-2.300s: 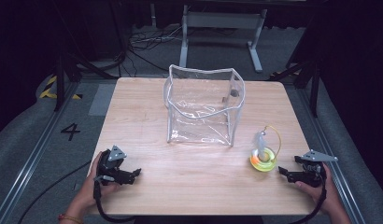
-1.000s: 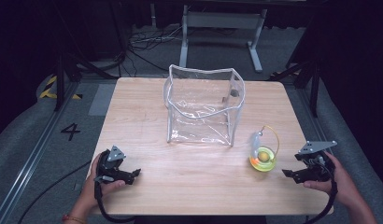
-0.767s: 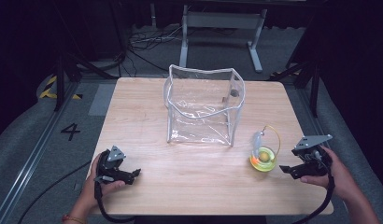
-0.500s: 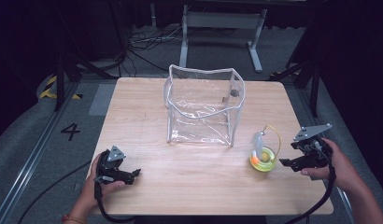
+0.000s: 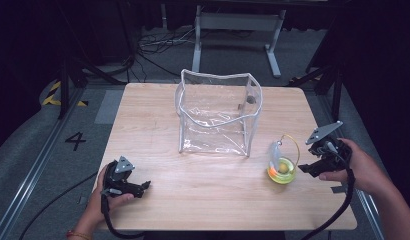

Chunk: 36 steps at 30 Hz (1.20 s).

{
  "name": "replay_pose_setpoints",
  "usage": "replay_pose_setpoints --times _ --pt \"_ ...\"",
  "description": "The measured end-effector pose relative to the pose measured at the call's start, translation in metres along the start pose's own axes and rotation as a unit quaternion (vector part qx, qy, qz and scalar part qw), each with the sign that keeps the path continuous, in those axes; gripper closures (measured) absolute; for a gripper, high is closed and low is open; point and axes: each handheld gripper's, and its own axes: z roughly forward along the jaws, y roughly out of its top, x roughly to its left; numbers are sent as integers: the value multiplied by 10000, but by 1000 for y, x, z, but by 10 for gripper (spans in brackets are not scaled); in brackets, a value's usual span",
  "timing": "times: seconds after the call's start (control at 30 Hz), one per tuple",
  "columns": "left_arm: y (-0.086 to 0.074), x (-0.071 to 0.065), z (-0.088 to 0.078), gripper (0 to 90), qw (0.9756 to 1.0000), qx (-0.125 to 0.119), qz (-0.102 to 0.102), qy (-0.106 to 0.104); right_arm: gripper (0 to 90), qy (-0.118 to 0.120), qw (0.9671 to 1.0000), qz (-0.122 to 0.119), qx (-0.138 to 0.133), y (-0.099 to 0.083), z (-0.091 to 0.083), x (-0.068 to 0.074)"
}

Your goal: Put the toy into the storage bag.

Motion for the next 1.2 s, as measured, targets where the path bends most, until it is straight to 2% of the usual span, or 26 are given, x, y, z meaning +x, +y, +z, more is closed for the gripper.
replay_pose_setpoints --times 0.07,0.17,0.3,0.4,0.47,0.57,0.63,0.67,0.77,0.8,1.0,1.2 --pt "0 0 0 5 10000 22 0 -20 328 119 9999 -65 4 -2 1 1" --pt "0 0 0 5 10000 27 2 -31 347 150 9999 -68 -44 0 2 1" --pt "0 0 0 5 10000 24 -2 -30 433 221 9995 -175 -128 7 -1 1" --pt "0 0 0 5 10000 24 -1 -31 495 276 9994 -214 -86 14 -2 2" --pt "0 0 0 5 10000 26 2 -30 562 223 9994 -265 -35 19 -3 2" --pt "0 0 0 5 10000 25 1 -30 636 273 9991 -314 -54 26 -4 4" --pt "0 0 0 5 10000 25 0 -30 701 280 9986 -450 -41 31 -5 5" --pt "0 0 0 5 10000 25 0 -30 701 280 9986 -450 -41 31 -5 5" --pt "0 0 0 5 10000 26 0 -32 856 246 9978 -621 -48 35 -6 5" --pt "0 0 0 5 10000 24 -3 -32 878 271 9974 -667 -46 37 -7 5" --pt "0 0 0 5 10000 26 2 -31 881 198 9972 -719 53 40 -11 5" --pt "0 0 0 5 10000 25 1 -30 881 150 9970 -761 74 43 -23 0"
